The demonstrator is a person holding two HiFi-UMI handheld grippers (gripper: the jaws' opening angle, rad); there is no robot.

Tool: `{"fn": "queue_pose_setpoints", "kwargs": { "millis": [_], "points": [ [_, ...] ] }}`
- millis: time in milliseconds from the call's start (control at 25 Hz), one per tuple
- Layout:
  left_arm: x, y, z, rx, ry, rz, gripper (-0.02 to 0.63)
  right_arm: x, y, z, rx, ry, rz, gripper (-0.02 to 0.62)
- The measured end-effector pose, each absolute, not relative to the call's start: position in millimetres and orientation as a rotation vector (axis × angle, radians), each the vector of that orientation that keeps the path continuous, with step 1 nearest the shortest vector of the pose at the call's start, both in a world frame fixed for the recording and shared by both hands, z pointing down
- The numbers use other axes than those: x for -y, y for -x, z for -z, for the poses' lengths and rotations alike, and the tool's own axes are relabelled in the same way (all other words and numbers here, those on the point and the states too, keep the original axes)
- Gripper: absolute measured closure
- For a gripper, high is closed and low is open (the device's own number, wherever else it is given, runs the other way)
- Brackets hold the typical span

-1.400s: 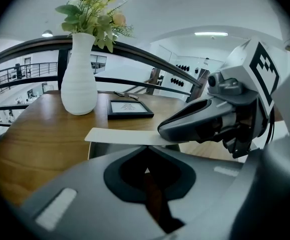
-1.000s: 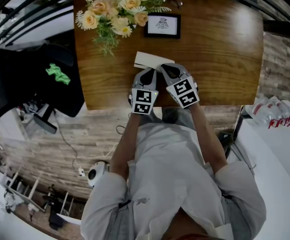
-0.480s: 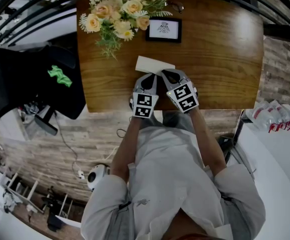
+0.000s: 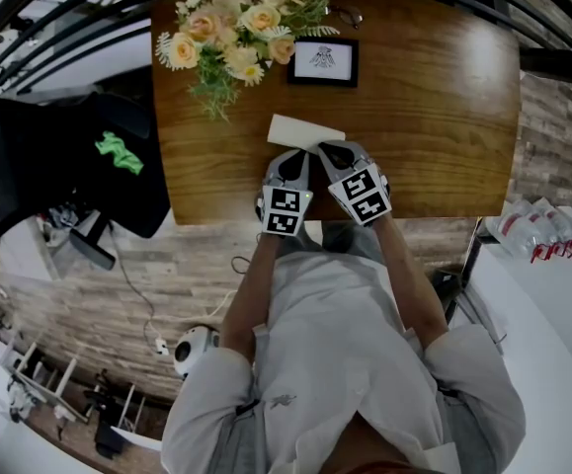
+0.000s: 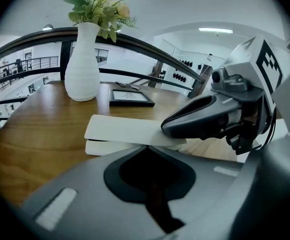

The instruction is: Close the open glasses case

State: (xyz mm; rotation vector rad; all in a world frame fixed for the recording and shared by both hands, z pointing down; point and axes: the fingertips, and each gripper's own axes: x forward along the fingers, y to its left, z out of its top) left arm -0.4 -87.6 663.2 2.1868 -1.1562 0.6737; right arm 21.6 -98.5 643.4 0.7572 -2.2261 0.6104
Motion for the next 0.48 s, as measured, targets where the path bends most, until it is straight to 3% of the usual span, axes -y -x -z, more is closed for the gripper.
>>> {"fn": "queue_pose_setpoints", "kwargs": {
  "millis": [480],
  "points": [
    [85.1,1.3,-669.8,1.11,-2.161,-0.751,0.588,95.3,-20.4,-648.1,2.215,-0.754,-0.622,0.592]
  ]
}}
